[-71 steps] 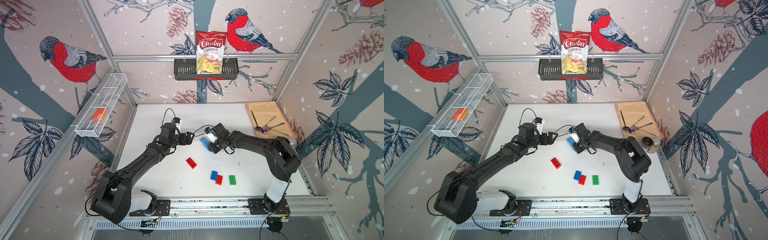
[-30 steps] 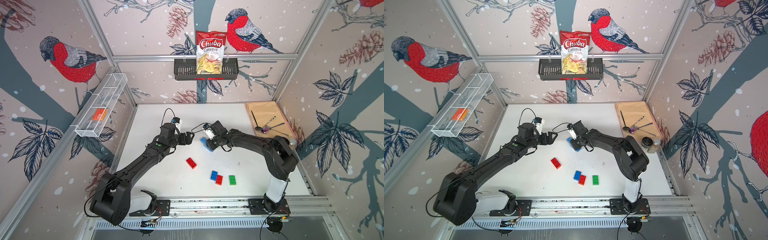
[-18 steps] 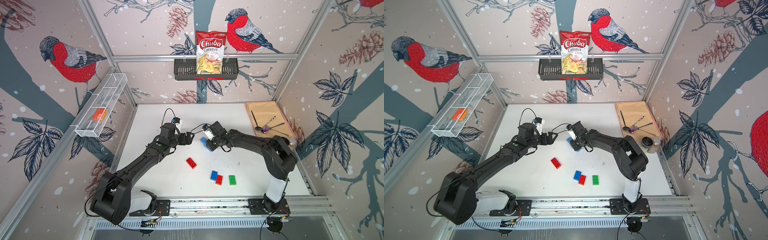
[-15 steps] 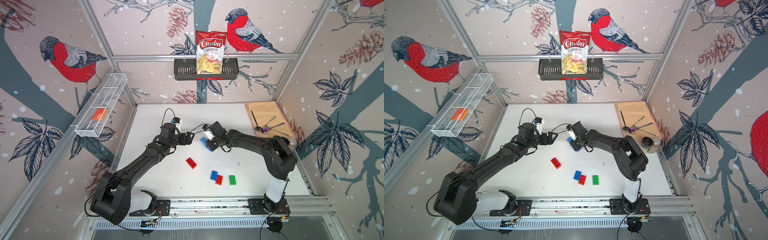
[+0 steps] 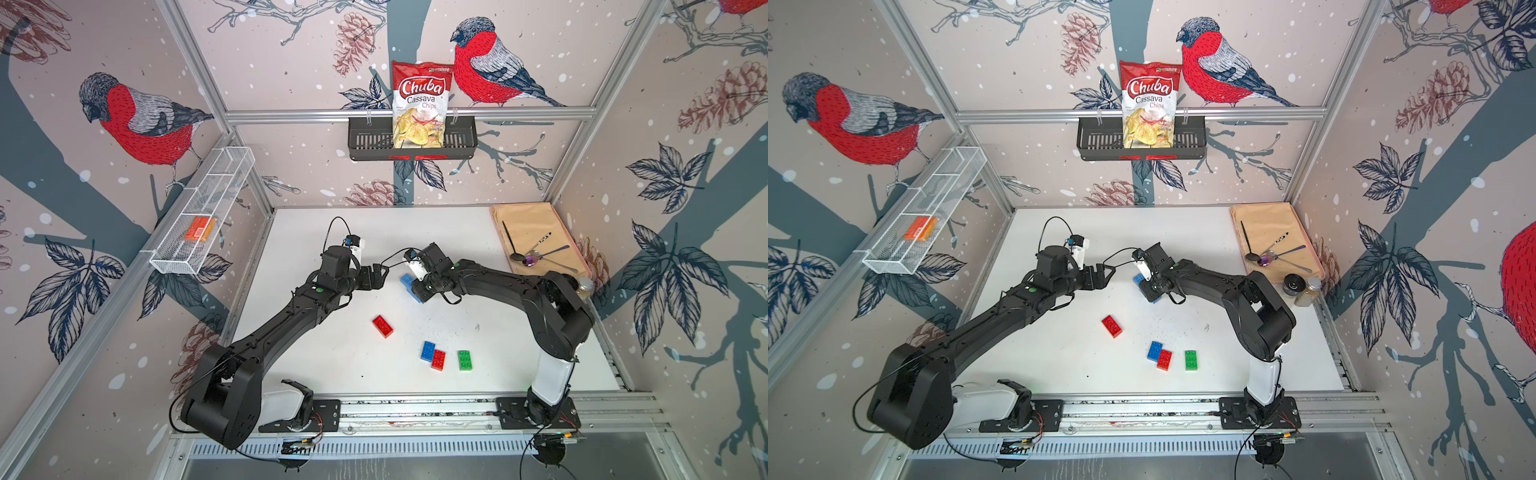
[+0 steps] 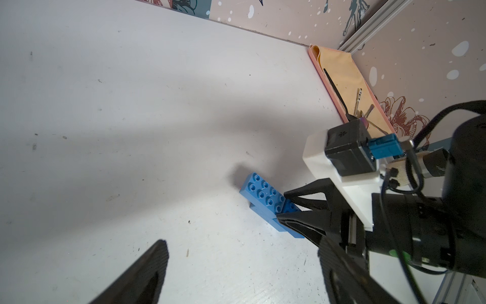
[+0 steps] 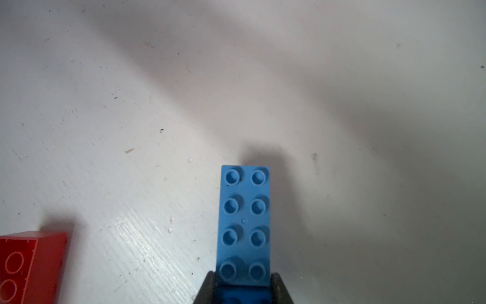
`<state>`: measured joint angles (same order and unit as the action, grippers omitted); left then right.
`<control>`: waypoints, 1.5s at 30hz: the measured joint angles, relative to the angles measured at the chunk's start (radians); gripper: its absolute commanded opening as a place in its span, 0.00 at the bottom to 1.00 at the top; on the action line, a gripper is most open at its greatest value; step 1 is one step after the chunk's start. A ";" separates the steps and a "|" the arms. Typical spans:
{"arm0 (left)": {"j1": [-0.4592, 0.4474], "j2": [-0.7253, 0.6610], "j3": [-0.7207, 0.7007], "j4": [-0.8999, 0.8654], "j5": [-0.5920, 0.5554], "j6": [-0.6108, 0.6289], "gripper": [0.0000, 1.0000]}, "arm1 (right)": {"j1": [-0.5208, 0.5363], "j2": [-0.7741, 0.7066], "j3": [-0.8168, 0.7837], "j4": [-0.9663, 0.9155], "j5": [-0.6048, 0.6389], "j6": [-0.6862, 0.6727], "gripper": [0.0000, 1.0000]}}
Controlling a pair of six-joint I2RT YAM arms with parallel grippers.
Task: Assemble a rectangle with lego
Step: Move the lego brick at the center of the board.
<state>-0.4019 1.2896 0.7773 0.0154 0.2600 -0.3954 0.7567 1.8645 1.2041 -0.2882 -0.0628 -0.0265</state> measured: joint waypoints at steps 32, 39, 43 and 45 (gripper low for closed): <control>0.000 -0.002 0.000 -0.002 -0.027 0.002 0.91 | 0.001 -0.003 -0.084 0.174 -0.024 0.029 0.17; 0.000 -0.046 0.000 -0.005 -0.069 0.003 0.92 | -0.019 -0.003 -0.071 0.169 0.006 0.085 0.17; 0.000 -0.061 0.016 -0.024 -0.091 0.010 0.92 | -0.051 0.001 -0.063 0.163 0.045 0.132 0.18; 0.000 -0.065 0.024 -0.029 -0.107 0.011 0.93 | -0.076 0.001 -0.060 0.157 0.069 0.151 0.18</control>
<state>-0.4019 1.2243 0.8013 -0.0132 0.1528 -0.3847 0.6811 1.8652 1.1442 -0.1314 0.0067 0.1242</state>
